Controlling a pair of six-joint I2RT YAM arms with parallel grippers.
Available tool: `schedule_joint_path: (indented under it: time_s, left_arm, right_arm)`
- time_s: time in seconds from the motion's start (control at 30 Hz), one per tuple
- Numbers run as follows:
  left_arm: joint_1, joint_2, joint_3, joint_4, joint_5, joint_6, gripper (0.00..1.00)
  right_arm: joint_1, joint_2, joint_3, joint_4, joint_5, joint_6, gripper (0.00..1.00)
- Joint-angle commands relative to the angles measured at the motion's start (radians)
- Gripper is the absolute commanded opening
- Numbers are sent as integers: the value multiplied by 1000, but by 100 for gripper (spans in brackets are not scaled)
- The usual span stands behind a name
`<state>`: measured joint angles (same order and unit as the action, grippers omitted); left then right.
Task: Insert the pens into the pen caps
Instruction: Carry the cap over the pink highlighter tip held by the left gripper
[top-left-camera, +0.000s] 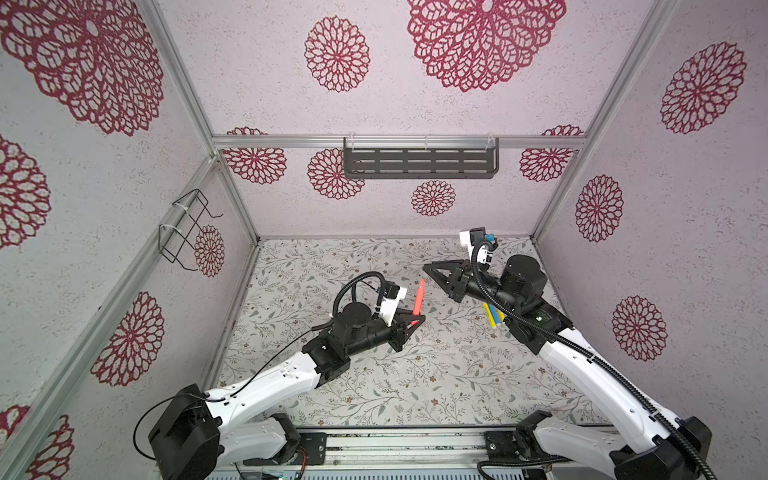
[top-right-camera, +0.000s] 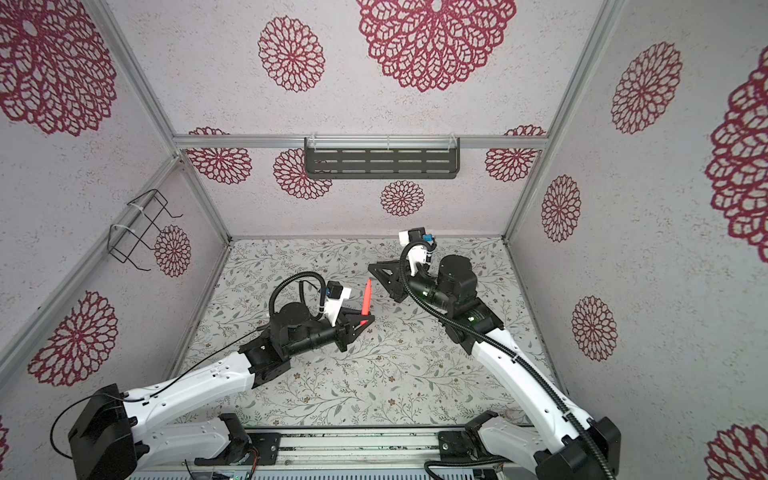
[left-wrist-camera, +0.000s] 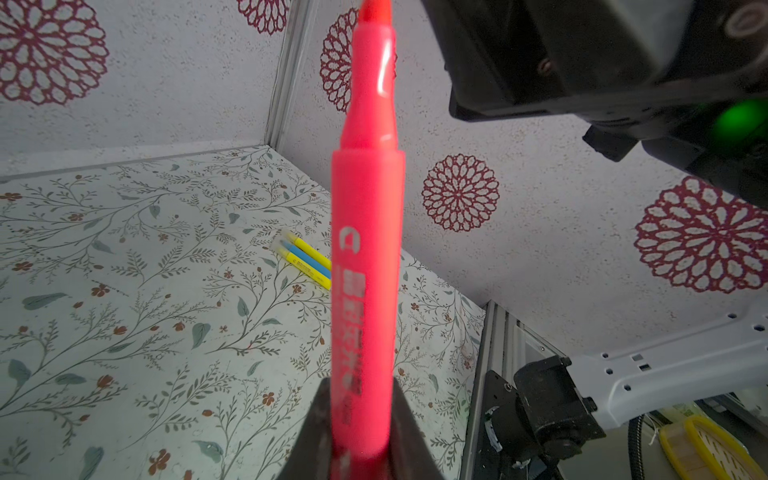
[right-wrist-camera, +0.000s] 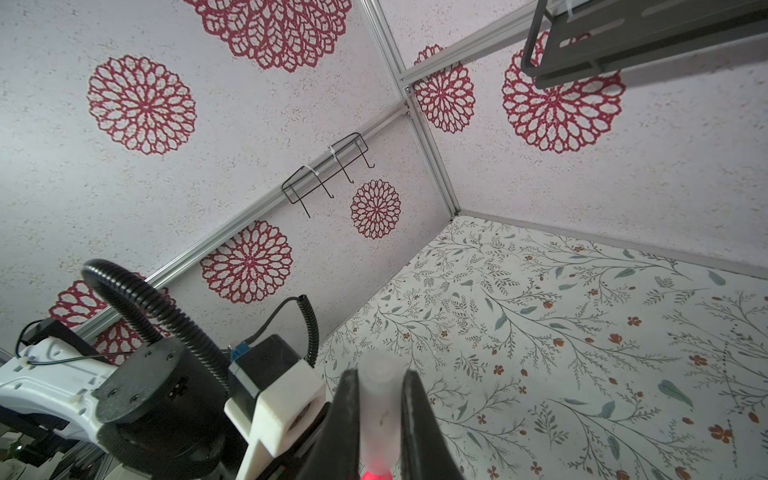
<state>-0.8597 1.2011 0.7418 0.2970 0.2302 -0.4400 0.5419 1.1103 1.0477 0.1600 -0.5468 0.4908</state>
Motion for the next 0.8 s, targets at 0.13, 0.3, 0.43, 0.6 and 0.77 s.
schedule_joint_path:
  time_s: [0.13,0.3,0.43,0.6,0.77]
  left_arm:
    - [-13,-22,7,5,-6,13,0]
    - [-13,-25,1,13,-7,10,0]
    - [-13,-29,-1,14,-7,11,0]
    - [-13,-47,-9,12,-15,13,0]
    - [-13,-60,-12,11,-15,13,0]
  right_arm:
    - [21,-21,2,62,13,-8,0]
    - [28,-16,9,66,18,-8,0]
    - [33,-5,14,68,19,-8,0]
    - [44,-3,2,73,21,-9,0]
    - [56,-6,-21,83,11,-15,0]
